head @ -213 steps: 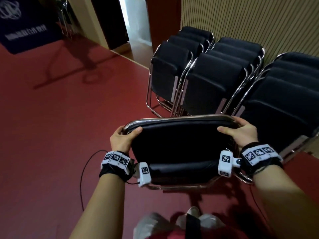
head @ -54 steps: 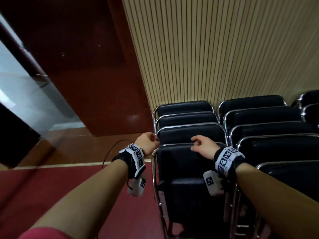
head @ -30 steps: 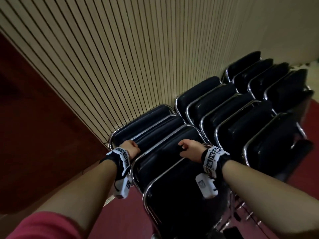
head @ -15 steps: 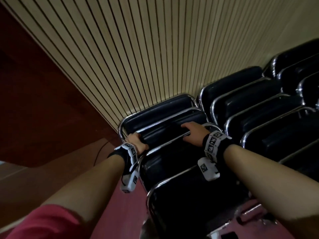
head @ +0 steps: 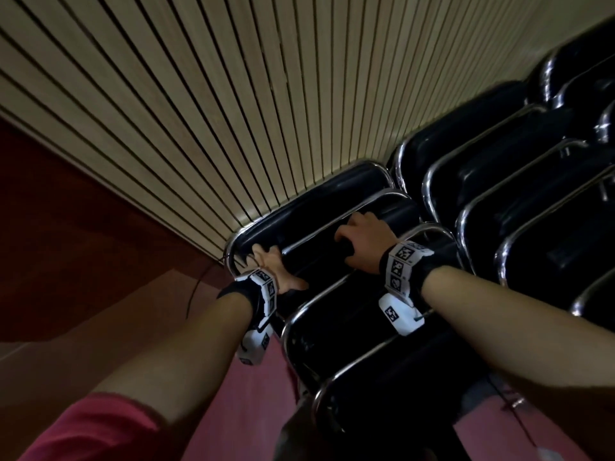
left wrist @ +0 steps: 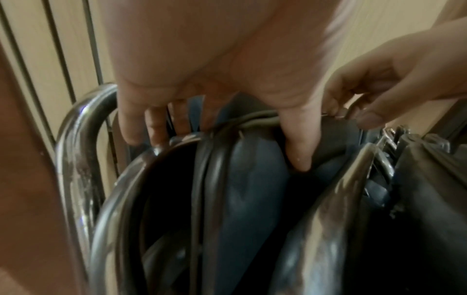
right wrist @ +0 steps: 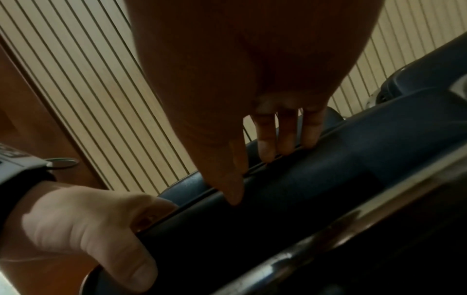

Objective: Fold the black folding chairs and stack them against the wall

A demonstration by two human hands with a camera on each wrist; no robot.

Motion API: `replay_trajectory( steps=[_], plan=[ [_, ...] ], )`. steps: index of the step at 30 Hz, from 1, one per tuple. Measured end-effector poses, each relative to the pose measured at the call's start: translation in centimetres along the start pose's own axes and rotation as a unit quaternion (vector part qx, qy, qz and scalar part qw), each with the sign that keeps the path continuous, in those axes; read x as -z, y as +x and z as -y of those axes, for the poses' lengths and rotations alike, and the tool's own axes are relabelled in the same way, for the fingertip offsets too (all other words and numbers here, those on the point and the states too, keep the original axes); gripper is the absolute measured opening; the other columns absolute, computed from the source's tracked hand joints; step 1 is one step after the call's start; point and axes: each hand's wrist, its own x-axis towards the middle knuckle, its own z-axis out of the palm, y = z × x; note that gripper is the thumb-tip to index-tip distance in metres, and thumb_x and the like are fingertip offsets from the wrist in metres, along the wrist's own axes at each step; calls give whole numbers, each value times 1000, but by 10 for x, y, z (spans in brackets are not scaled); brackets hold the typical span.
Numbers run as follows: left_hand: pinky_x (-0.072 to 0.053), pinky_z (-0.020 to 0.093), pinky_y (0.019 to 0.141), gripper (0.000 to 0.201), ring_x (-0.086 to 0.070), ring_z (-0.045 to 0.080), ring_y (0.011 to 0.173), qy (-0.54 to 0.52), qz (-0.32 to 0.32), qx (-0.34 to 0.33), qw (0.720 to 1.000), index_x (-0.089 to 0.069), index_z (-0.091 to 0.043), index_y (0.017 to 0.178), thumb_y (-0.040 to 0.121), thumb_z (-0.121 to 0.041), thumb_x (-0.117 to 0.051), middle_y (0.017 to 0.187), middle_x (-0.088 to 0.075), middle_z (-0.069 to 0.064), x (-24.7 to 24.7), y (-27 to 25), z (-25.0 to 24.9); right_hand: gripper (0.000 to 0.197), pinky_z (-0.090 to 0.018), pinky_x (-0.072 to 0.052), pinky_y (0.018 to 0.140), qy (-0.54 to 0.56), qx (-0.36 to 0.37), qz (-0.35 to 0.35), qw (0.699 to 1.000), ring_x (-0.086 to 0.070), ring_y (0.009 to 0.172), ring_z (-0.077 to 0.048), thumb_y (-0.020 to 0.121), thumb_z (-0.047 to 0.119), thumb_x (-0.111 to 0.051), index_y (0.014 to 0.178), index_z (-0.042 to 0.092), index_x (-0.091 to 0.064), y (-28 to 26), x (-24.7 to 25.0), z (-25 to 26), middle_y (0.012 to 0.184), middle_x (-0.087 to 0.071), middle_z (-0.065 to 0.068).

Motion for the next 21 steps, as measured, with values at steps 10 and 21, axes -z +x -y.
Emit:
replay_trajectory(
  steps=[10,21],
  plan=[
    [-47,45,101,88,-44,32,123,-20,56,-28,998,-43,-19,138,68,-54,-83,131,-42,8,9,-6,4,74,-44,-28,111,-57,26,27,998,-30,136,-31,74,40,-72,142,31,-42,19,1,6,144,-36,-6],
    [-50,31,94,75,-57,25,120,-61,73,-83,992,-44,-15,143,78,-21,-81,136,-55,7,0,1,15,80,-61,-23,109,-138,6,167,976,-39,129,-31,61,54,-82,133,40,-49,63,2,14,131,-52,1]
  ],
)
